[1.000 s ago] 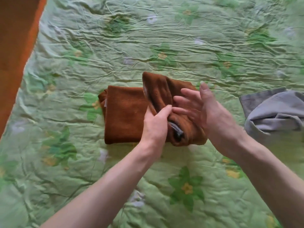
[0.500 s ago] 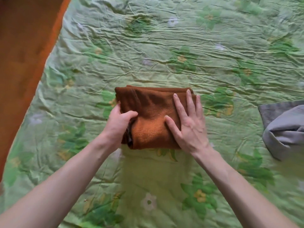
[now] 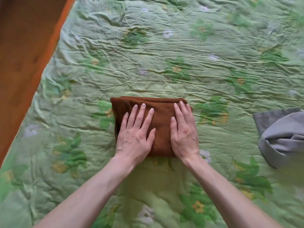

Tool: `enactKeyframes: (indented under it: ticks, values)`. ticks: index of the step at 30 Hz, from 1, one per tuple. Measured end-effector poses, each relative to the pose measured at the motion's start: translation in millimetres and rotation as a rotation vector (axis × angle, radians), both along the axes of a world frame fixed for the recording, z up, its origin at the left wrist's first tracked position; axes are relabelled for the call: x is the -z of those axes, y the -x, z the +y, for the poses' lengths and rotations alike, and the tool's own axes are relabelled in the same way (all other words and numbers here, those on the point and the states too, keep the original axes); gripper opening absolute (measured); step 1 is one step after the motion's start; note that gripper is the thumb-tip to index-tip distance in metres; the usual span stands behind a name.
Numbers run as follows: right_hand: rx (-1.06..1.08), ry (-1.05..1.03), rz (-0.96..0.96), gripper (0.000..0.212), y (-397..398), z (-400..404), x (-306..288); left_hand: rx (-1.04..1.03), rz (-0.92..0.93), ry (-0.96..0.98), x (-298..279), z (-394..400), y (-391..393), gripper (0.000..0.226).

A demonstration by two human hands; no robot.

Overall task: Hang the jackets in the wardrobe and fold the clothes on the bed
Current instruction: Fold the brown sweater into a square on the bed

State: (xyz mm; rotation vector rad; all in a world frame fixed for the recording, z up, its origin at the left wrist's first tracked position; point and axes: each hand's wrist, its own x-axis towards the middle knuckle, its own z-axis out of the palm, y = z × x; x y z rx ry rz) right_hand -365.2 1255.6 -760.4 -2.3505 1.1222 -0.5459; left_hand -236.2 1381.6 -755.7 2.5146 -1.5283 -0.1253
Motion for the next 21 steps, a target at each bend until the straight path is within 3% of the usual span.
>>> enactKeyframes:
  ticks: [3,10,12,14,16,18,21]
  values:
    - [0.007,0.005,0.039,0.058,3,1,9,-0.020,-0.012,-0.024,13,7,-16,0.071]
    - [0.010,-0.032,0.415,0.070,-18,-4,8,-0.413,0.115,-0.037,14,-1,-11,0.079]
    - [-0.038,-0.095,0.363,0.072,-14,-10,3,-0.514,0.199,-0.046,7,-3,-8,0.084]
    - [-0.019,-0.159,0.182,0.072,-7,-11,-1,-0.536,0.230,-0.066,1,-5,-6,0.086]
    - [0.154,-0.297,0.000,0.086,0,-8,-8,-0.567,0.276,-0.004,-5,-5,-5,0.086]
    - [0.344,-0.434,-0.052,0.099,8,-2,-14,-0.663,0.395,0.109,-10,-2,-5,0.088]
    - [0.388,-0.717,-0.092,0.094,20,-8,-17,-0.786,0.549,0.111,-17,3,-12,0.096]
